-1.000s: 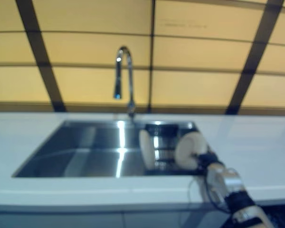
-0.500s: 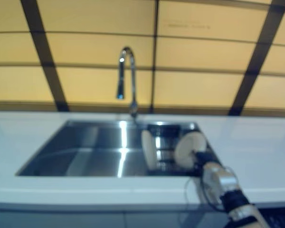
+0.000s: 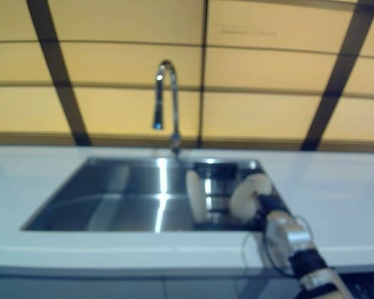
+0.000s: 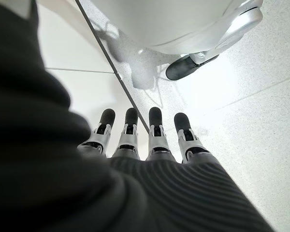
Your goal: Take plates into dishwasher
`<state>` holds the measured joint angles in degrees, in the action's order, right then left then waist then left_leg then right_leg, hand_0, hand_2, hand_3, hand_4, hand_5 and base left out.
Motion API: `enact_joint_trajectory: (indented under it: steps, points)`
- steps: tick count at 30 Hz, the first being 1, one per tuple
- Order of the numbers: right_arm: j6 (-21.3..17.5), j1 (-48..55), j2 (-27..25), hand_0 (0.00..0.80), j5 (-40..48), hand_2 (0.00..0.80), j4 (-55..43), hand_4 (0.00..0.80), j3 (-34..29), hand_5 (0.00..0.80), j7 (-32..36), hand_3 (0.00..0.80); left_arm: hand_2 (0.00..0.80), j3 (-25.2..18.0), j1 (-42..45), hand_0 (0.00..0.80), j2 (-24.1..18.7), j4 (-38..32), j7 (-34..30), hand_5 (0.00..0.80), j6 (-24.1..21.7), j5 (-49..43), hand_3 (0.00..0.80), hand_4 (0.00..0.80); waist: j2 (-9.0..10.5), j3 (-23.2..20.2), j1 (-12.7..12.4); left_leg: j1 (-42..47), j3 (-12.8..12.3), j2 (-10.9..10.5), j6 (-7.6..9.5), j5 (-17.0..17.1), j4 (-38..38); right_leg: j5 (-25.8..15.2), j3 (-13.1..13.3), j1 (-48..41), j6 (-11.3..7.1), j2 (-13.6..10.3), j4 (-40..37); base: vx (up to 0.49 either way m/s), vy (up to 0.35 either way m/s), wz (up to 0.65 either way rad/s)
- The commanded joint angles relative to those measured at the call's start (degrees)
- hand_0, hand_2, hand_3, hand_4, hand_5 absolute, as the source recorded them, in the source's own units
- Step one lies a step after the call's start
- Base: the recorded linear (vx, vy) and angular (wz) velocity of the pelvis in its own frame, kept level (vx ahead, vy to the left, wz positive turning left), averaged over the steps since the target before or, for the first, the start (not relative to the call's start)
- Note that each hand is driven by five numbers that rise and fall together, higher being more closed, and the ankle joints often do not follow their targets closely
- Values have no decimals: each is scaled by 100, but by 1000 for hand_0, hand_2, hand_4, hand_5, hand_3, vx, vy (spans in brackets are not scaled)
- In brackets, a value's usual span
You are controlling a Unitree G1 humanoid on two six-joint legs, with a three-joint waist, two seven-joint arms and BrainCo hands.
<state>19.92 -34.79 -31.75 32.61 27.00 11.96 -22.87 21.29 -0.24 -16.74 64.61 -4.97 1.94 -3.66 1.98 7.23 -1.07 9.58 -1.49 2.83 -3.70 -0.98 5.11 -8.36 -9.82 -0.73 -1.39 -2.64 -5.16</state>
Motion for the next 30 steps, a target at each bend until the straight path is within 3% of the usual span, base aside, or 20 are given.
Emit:
enact_joint_trajectory:
  steps: [1,7,17,26,30]
  points:
    - [-624,-545,-198,800,-339,800,-443,800,-97,800,-218,800,0,308,-291,0,-51,212,22,0,-79,-37,0,0,166,-10,-131,-297,-357,-266,200,-100,-11,689,86,-574,-399,-85,60,0,0,0]
    - [-933,-554,-273,800,-620,800,-1080,800,-155,800,-317,800,0,267,-250,0,-44,208,35,0,-91,-68,0,0,173,-14,-109,-308,-352,-266,202,-104,-11,683,99,-562,-413,-94,50,0,0,0]
    - [-1823,-603,-650,800,-1463,800,-2488,800,-401,800,-728,800,0,144,-136,0,-24,283,46,0,-193,-165,0,0,180,-83,-63,-316,-308,-277,227,-139,-11,708,110,-553,-440,-107,52,0,0,0]
    - [-1936,-655,-1387,800,-2003,800,-3346,800,-731,800,-750,800,0,113,-72,0,-29,362,34,0,-317,-182,0,0,190,-165,38,-228,-406,-294,277,-202,-11,738,147,-558,-508,-196,148,10,31,-4]
    - [-2004,-449,-2005,800,-2228,800,-3616,800,-1077,800,-755,800,0,77,-26,0,-55,373,25,0,-334,-164,0,0,217,-205,163,-171,-519,-321,344,-266,-11,718,262,-483,-604,-269,257,11,75,-10]
